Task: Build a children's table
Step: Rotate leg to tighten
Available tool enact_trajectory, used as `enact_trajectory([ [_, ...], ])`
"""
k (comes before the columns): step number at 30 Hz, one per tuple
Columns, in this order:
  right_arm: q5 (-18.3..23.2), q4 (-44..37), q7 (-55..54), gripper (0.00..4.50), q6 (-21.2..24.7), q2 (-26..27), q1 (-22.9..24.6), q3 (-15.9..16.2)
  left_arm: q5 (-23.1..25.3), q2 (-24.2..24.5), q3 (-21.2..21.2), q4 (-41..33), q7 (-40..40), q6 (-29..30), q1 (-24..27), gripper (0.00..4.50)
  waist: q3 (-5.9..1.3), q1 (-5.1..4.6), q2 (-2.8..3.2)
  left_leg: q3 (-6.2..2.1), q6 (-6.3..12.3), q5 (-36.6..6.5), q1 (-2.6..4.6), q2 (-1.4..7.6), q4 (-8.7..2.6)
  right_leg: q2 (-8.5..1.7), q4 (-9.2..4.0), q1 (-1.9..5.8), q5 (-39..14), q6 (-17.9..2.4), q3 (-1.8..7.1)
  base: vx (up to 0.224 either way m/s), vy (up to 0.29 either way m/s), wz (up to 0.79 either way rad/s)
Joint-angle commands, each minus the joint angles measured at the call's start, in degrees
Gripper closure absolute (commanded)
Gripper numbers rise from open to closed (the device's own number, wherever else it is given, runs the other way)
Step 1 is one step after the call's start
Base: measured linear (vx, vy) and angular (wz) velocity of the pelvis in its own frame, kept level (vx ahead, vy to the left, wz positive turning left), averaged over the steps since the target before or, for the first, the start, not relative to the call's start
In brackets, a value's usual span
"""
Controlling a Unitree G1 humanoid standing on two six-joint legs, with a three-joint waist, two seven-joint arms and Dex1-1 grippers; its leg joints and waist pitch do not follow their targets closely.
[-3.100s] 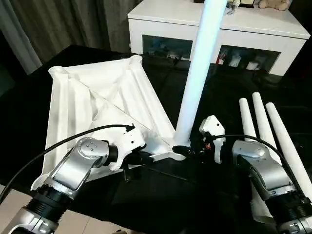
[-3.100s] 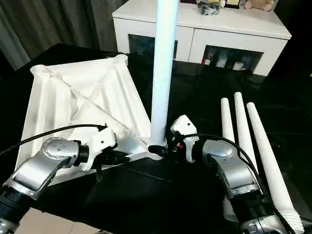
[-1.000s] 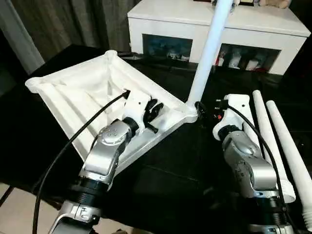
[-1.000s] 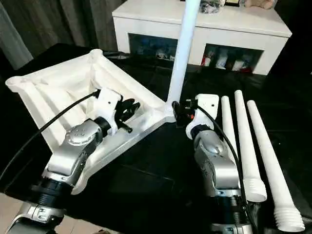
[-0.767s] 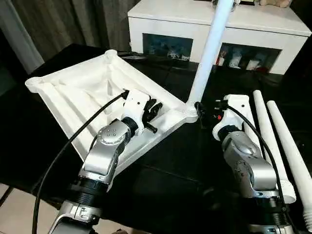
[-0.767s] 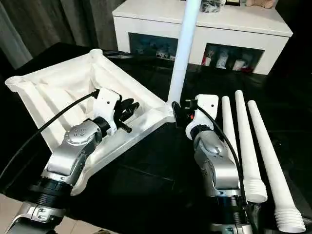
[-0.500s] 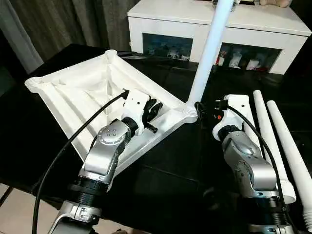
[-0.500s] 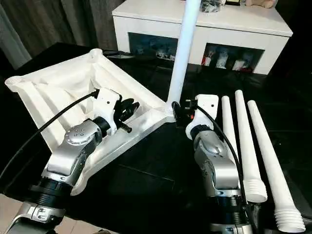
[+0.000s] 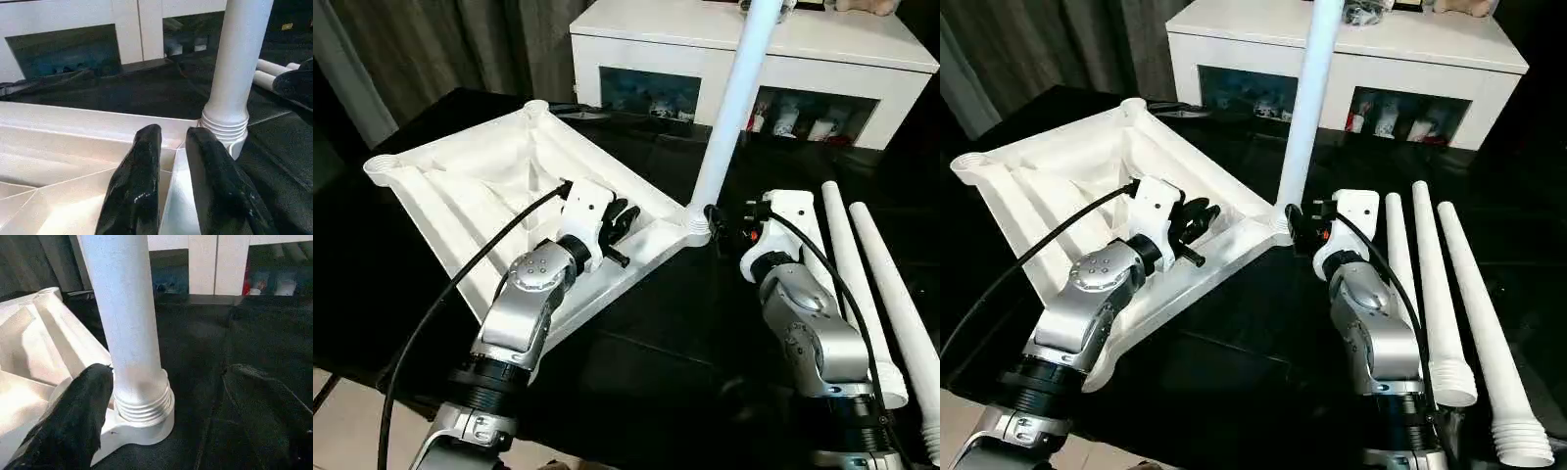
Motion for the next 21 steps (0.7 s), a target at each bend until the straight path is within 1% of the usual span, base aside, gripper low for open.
enact_trajectory([
  [1,0.27,-0.85,-0.12,0.52,0.83,0.06,0.12,-0.37,0.0,0.15,0.16,-0.99,0.16,0.7,-0.05,3.43,-3.6,-0.02,-0.1,-0.95,0.9,-6.08,0.48,2.56,-4.0,-3.89,-3.53,3.16,-2.54,-10.18,2.56,0.0,0.0,0.0],
  [8,0.27,-0.85,-0.12,0.52,0.83,0.06,0.12,-0.37,0.0,0.15,0.16,-0.99,0.16,0.7,-0.05,3.43,-3.66,0.03,-0.08,-0.94,1.2,-5.33,0.47,2.57,-3.9,-3.92,-3.41,3.21,-1.51,-10.5,2.55,0.0,0.0,0.0],
  [15,0.27,-0.85,-0.12,0.52,0.83,0.06,0.12,-0.37,0.0,0.15,0.16,-0.99,0.16,0.7,-0.05,3.43,-3.64,0.05,-0.06,-0.94,1.13,-5.75,0.53,2.58,-3.9,-3.9,-3.45,3.17,-2.3,-10.48,2.54,0.0,0.0,0.0],
  [21,0.27,-0.85,-0.12,0.52,0.83,0.06,0.12,-0.37,0.0,0.15,0.16,-0.99,0.16,0.7,-0.05,3.43,-3.7,0.08,-0.11,-0.95,1.48,-4.86,0.44,2.54,-3.81,-3.88,-3.29,3.25,-1.08,-10.64,2.52,0.0,0.0,0.0],
])
